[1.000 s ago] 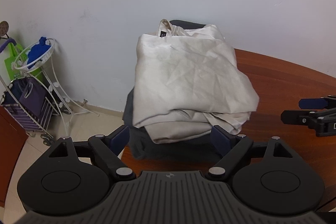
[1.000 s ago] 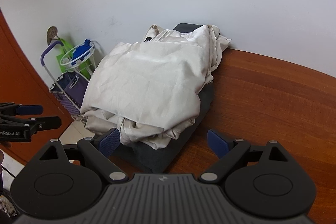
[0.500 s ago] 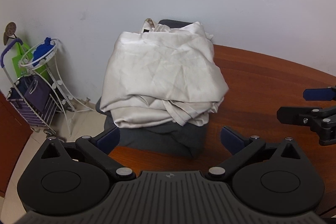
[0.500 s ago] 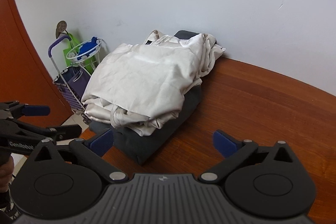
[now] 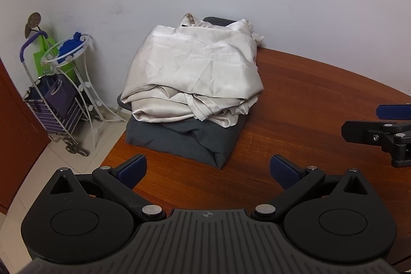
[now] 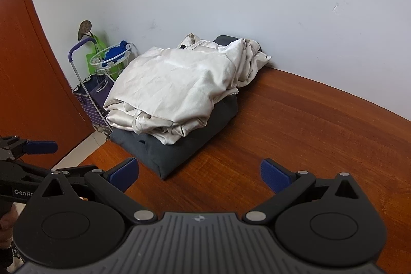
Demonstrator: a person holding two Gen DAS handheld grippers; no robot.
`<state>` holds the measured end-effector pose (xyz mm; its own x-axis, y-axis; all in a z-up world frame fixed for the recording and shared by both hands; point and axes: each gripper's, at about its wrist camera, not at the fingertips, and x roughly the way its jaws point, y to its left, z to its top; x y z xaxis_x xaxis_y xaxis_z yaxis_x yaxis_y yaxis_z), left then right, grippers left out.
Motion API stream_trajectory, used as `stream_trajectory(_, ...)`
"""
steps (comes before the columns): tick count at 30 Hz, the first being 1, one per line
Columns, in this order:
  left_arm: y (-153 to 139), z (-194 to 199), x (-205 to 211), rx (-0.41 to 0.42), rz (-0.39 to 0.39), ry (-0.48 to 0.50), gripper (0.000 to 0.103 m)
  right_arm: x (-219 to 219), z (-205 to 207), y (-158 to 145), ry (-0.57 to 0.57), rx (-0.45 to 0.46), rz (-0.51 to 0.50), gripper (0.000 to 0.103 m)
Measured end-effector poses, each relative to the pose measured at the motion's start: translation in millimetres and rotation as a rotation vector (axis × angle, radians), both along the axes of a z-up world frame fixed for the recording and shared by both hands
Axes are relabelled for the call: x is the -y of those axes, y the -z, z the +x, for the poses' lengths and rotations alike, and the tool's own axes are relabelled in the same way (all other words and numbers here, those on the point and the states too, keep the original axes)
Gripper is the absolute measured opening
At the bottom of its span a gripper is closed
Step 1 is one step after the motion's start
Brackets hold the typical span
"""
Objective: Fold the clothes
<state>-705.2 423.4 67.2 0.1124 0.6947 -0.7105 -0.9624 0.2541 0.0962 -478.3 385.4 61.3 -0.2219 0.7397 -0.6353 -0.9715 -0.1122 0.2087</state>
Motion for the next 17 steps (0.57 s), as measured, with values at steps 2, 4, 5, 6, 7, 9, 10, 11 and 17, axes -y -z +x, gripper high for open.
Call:
stream_trajectory(2, -0.5, 3.0, 0.1, -0.005, 0.001, 0.019, 0.103, 3.0, 0.7, -0.6, 0.004, -0.001, 0.006, 0.102)
stream_trajectory(4, -0.7, 6.2, -0.4, -0.01, 0.0, 0.035, 0.103, 3.6, 0.5, -1.1, 0.009, 0.003, 0.008, 0.102)
stream_trajectory(5, -0.4, 8.5, -0.5, -0.014, -0.001, 0.045, 0.103, 3.9, 0.4, -1.4, 0.009, 0.007, 0.009, 0.102)
stream_trajectory(6, -0.2, 10.8, -0.5, -0.017, -0.002, 0.056, 0.103, 4.3, 0.3, -1.7, 0.01, 0.012, 0.011, 0.102)
stream_trajectory(7, 0.1, 11.8, -0.5, -0.014, -0.003, 0.059, 0.103, 4.8, 0.6, -1.6, 0.01, 0.014, 0.01, 0.102)
stream_trajectory(9, 0.6, 13.2, -0.5, -0.009, -0.006, 0.059, 0.103, 5.9, 1.8, -1.1, 0.011, 0.017, 0.007, 0.102)
stream_trajectory(10, 1.0, 14.3, -0.3, -0.009, -0.007, 0.059, 0.103, 6.5, 2.5, -0.8, 0.011, 0.017, 0.006, 0.102)
stream_trajectory(11, 1.3, 14.9, -0.2, -0.009, -0.007, 0.058, 0.103, 6.9, 3.1, -0.4, 0.011, 0.017, 0.005, 0.102)
stream_trajectory(17, 1.2, 21.0, 2.0, -0.009, -0.008, 0.057, 0.103, 9.8, 8.9, 1.3, 0.011, 0.017, 0.002, 0.102)
